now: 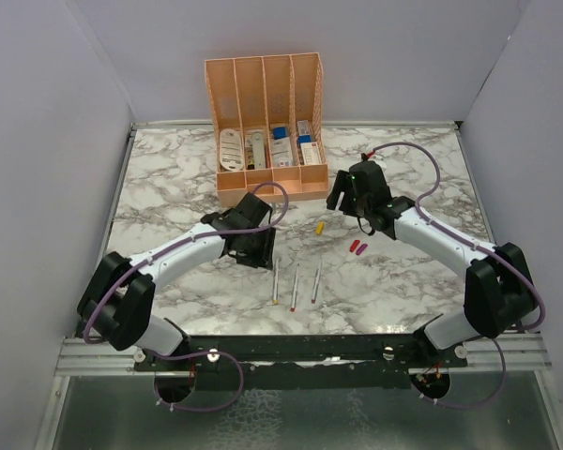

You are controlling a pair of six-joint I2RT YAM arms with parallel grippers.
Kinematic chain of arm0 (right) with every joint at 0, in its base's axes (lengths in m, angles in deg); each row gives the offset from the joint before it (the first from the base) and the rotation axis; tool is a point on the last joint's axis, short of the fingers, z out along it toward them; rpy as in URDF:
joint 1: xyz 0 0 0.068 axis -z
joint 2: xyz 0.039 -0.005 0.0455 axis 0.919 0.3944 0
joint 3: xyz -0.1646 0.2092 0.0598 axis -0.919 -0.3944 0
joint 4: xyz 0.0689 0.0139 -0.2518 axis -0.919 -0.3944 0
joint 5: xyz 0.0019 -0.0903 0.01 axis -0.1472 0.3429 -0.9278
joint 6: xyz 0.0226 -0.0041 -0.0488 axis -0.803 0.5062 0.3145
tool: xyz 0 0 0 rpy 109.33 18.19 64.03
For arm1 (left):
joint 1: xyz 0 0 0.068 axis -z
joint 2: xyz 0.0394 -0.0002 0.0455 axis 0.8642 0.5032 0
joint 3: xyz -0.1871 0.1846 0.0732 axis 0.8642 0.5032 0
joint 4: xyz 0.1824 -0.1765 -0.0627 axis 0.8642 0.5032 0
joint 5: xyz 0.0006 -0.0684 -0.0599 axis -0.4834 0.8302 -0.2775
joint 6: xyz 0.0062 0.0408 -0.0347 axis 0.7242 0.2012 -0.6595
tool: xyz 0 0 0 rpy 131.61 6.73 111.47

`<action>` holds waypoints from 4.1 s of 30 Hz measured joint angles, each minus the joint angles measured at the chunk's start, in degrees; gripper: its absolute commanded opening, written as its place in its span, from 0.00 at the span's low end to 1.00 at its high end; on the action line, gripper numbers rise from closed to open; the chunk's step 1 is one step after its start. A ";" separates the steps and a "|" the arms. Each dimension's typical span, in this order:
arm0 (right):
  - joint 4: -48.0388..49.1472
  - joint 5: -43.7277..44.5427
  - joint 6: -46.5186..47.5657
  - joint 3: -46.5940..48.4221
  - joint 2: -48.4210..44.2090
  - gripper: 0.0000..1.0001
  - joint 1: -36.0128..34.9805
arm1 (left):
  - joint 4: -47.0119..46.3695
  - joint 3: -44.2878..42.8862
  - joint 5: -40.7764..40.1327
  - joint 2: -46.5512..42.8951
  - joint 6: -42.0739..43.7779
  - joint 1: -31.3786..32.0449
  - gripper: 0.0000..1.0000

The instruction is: Insert the pens into the pen caps

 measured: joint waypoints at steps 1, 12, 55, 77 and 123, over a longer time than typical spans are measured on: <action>0.00 -0.20 0.00 0.00 0.00 0.71 0.00 | 0.00 0.00 0.00 0.42 0.00 0.04 0.44; 0.04 -1.81 0.17 0.00 0.00 0.70 0.00 | 0.50 -1.88 0.20 7.50 0.02 3.63 0.49; 2.67 -3.52 2.60 -0.68 -2.62 0.70 0.00 | 10.93 -10.91 -11.17 20.00 0.68 8.76 0.41; 2.67 -3.56 2.29 -0.68 -2.62 0.70 0.00 | 11.32 -11.47 -9.29 21.73 2.01 9.03 0.00; -4.83 -4.74 1.95 8.70 20.46 0.43 -4.63 | 5.22 -10.23 -22.73 -4.48 1.46 5.55 0.00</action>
